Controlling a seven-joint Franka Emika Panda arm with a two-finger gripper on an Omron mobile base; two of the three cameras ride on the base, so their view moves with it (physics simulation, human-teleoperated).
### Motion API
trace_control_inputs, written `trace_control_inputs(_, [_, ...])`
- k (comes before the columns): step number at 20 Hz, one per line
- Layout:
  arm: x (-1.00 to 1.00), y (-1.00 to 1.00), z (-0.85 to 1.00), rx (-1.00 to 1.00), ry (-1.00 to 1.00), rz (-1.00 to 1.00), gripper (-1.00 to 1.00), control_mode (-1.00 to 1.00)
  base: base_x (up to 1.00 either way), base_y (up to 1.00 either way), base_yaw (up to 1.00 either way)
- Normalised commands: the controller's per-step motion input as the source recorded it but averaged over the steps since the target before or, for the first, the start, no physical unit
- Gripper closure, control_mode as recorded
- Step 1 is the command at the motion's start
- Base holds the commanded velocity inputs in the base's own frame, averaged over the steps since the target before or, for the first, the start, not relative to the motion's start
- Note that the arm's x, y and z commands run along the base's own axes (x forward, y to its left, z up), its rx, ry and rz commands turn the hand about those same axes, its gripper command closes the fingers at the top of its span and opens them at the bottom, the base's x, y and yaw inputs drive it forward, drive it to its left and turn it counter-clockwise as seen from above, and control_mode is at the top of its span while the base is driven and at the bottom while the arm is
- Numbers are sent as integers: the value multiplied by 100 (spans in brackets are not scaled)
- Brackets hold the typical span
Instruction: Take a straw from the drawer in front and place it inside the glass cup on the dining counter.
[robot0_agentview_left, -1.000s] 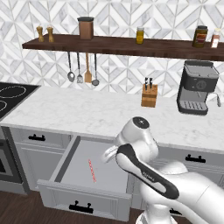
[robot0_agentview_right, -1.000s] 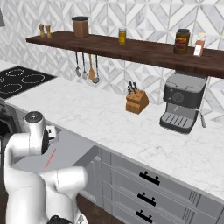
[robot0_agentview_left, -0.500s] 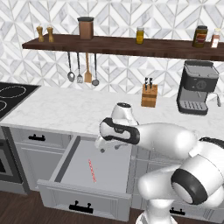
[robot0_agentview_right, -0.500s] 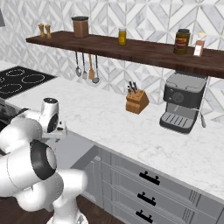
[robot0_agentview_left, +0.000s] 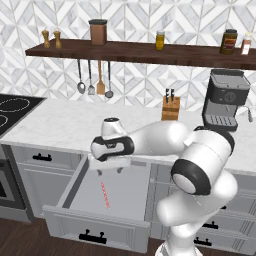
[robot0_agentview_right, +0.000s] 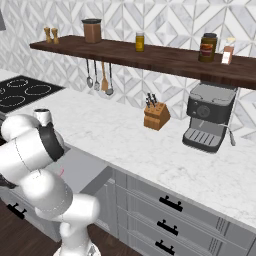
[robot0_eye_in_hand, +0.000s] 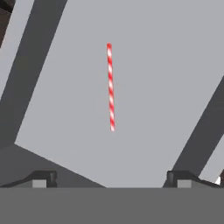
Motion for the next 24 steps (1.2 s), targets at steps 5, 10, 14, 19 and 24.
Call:
trace_control_inputs(5, [1,0,-62,0,-3,-17,-100,-100,0,0,0])
trace_control_inputs(10, [2,0,-48,-1,-5,-6,-100,-100,0,0,0])
trace_control_inputs(14, [0,0,-34,-1,-3,-3,-100,-100,0,0,0])
trace_control_inputs(19, [0,0,-31,0,-5,-3,-100,-100,0,0,0])
trace_control_inputs(24, [0,0,-29,0,-7,-3,-100,-100,0,0,0])
